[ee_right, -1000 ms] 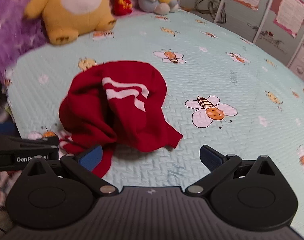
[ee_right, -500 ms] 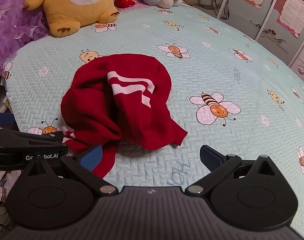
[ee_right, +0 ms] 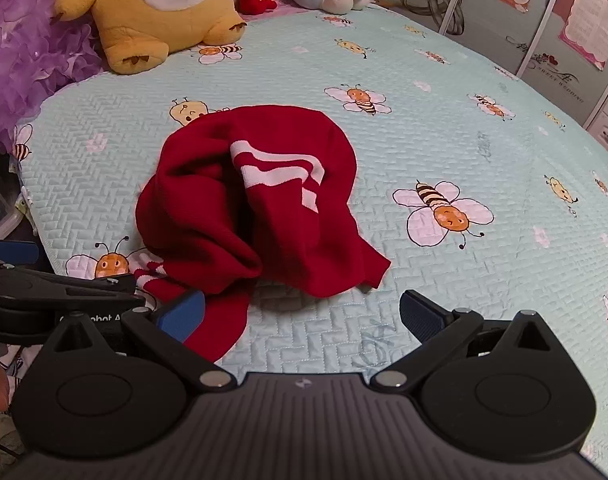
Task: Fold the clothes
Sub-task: 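Position both open grippers at the edge of the crumpled red sweater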
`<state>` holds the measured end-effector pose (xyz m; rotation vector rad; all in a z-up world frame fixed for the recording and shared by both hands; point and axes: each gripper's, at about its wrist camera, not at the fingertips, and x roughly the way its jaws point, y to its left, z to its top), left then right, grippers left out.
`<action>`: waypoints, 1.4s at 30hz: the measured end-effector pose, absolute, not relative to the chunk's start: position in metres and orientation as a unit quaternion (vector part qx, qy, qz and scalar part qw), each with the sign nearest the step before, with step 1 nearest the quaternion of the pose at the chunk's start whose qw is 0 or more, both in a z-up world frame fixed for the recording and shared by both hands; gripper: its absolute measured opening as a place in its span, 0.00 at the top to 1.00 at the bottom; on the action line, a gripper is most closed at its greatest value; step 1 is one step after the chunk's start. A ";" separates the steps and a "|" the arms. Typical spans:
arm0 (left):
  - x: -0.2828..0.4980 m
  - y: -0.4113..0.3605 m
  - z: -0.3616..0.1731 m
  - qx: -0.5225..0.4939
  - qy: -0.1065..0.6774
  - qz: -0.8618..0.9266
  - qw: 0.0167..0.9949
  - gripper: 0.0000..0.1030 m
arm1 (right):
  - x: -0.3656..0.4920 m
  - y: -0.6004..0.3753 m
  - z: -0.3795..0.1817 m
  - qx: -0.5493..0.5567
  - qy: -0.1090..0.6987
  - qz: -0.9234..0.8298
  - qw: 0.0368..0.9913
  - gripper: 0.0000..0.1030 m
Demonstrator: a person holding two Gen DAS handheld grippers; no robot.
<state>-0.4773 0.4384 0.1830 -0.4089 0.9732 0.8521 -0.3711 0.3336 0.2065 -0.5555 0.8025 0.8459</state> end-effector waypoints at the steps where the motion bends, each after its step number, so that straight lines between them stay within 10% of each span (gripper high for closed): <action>1: -0.477 0.438 0.183 -0.189 0.450 0.394 0.779 0.02 | -0.371 0.333 0.206 -0.259 0.374 0.394 0.799 0.01; 42: -0.494 0.448 0.176 -0.194 0.338 0.364 0.846 0.03 | -0.347 0.316 0.190 -0.177 0.336 0.433 0.818 0.01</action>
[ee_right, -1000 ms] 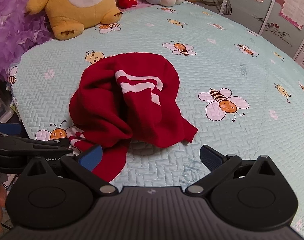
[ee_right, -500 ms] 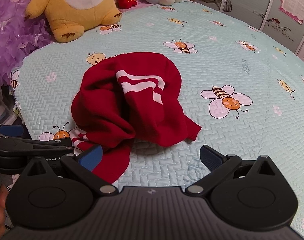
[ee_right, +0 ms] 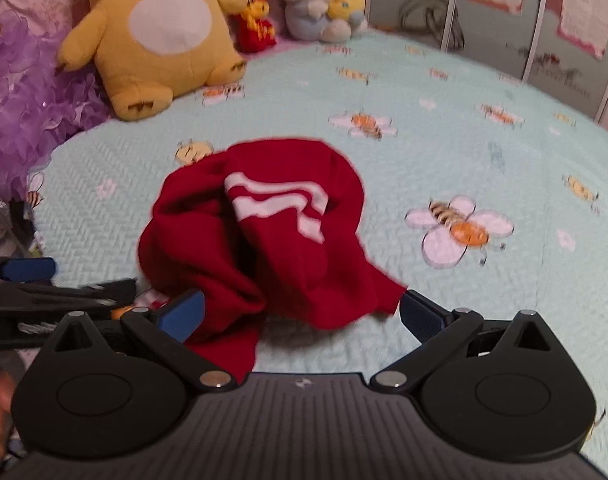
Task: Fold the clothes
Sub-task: 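Position both open grippers at the edge of the crumpled red sweater, then close the left gripper on the sweater edge while the right gripper grasps another edge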
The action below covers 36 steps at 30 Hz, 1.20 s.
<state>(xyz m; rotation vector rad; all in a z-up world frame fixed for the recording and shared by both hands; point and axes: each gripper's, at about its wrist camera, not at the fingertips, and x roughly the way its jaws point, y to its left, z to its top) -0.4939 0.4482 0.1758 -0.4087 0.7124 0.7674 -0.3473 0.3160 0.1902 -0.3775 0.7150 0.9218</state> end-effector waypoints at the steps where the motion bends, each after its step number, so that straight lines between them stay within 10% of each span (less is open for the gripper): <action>1: -0.496 0.452 0.174 -0.203 0.324 0.361 0.851 0.03 | -0.344 0.316 0.187 -0.171 0.325 0.436 0.822 0.01; 17: -0.464 0.515 0.153 -0.340 0.214 0.307 0.863 0.03 | -0.303 0.368 0.134 -0.121 0.320 0.460 0.819 0.02; 20: -0.457 0.526 0.141 -0.356 0.220 0.305 0.855 0.06 | -0.300 0.376 0.124 -0.140 0.334 0.455 0.813 0.26; 24: -0.450 0.538 0.119 -0.406 0.247 0.286 0.832 0.58 | -0.295 0.379 0.111 -0.133 0.374 0.466 0.791 0.84; 26: -0.449 0.535 0.115 -0.406 0.255 0.273 0.834 0.82 | -0.299 0.376 0.111 -0.128 0.369 0.473 0.790 0.97; 36: -0.454 0.481 0.188 -0.295 0.204 0.201 0.912 0.93 | -0.287 0.296 0.185 -0.019 0.263 0.464 0.846 0.98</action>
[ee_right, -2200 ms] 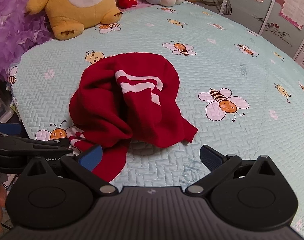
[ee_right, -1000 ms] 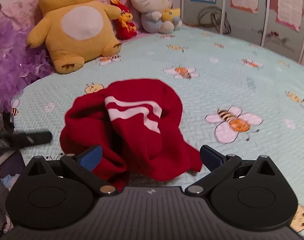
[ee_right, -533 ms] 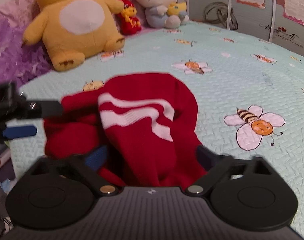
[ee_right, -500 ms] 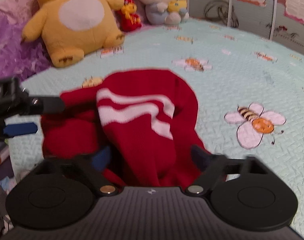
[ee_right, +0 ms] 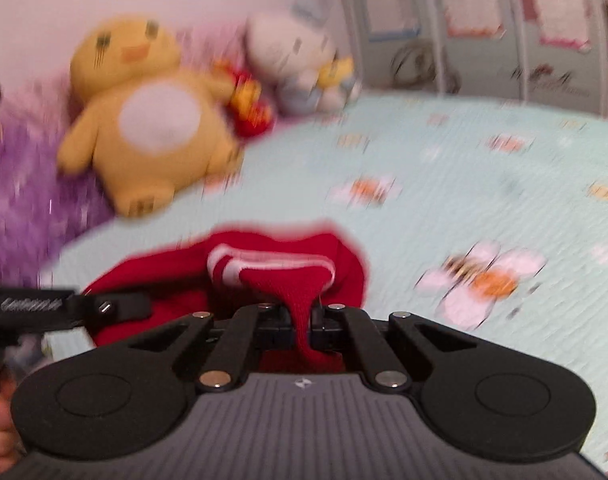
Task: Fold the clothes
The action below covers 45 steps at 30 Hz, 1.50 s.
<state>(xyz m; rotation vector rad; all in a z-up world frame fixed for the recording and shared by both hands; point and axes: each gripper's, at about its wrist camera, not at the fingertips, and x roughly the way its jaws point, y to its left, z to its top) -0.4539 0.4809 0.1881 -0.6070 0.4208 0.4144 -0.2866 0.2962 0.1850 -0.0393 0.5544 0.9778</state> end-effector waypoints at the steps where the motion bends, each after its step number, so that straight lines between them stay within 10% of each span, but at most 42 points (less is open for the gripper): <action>1: -0.454 0.473 0.201 -0.286 0.192 0.181 0.921 0.95 | -0.283 0.282 0.198 -0.003 0.248 0.458 0.854 0.98; 17: -0.392 0.332 0.278 -0.230 0.163 -0.067 0.957 0.98 | -0.254 0.055 0.292 0.072 0.110 0.316 0.940 0.98; 29: -0.340 0.218 0.145 -0.185 0.369 -0.204 0.888 0.91 | -0.188 -0.038 0.153 0.086 0.298 0.123 0.943 0.96; 35: -0.366 0.261 0.147 -0.245 0.328 -0.216 0.886 0.69 | -0.201 -0.078 0.116 0.141 0.350 0.111 0.920 0.62; 40: -0.393 0.305 0.165 -0.325 0.240 -0.154 0.901 0.43 | -0.217 -0.087 0.137 0.159 0.318 0.137 0.925 0.55; 45: -0.395 0.351 0.157 -0.358 0.197 0.025 0.912 0.37 | -0.239 -0.069 0.164 0.131 0.280 0.221 0.925 0.28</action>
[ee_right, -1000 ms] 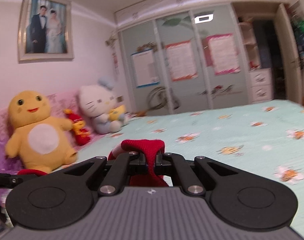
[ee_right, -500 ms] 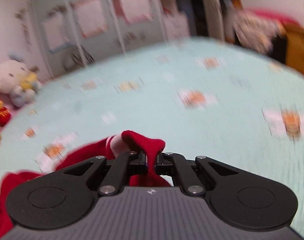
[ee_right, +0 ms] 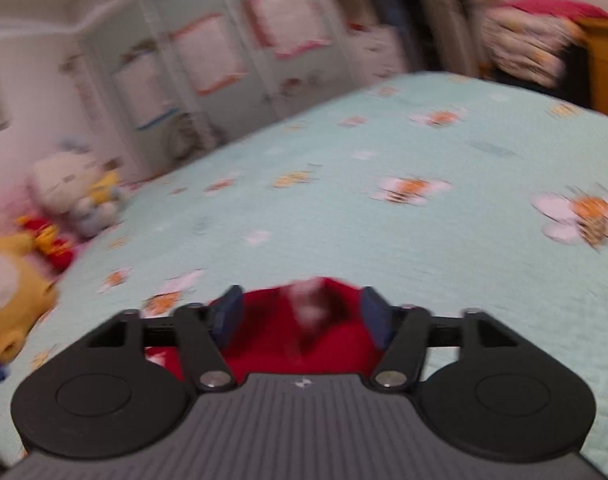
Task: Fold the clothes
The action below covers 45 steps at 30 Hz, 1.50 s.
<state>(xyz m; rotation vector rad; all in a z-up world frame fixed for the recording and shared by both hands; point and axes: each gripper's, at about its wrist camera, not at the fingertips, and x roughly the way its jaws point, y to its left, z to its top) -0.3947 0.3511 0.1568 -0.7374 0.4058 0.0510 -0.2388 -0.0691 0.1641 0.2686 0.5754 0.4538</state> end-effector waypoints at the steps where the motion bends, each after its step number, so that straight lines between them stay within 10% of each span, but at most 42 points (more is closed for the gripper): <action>1: -0.390 0.357 0.151 -0.357 0.203 0.050 0.910 0.37 | -0.241 -0.059 0.168 0.114 0.280 0.247 0.921 0.27; 18: -0.337 0.360 0.110 -0.405 0.255 0.098 0.873 0.27 | -0.199 0.128 0.083 -0.092 0.384 0.327 0.859 0.27; 20: -0.324 0.354 0.101 -0.393 0.282 0.111 0.868 0.27 | -0.198 0.124 0.074 -0.102 0.380 0.303 0.868 0.47; 22: -0.314 0.351 0.090 -0.391 0.315 0.119 0.856 0.39 | -0.198 0.116 0.069 -0.095 0.375 0.292 0.875 0.89; 25: -0.303 0.343 0.076 -0.389 0.352 0.092 0.846 0.95 | -0.204 0.088 0.081 -0.069 0.335 0.286 0.895 0.97; 45: -0.241 0.174 0.350 -0.126 0.078 -0.109 0.983 0.95 | -0.198 -0.088 0.294 0.017 -0.004 0.144 0.989 0.98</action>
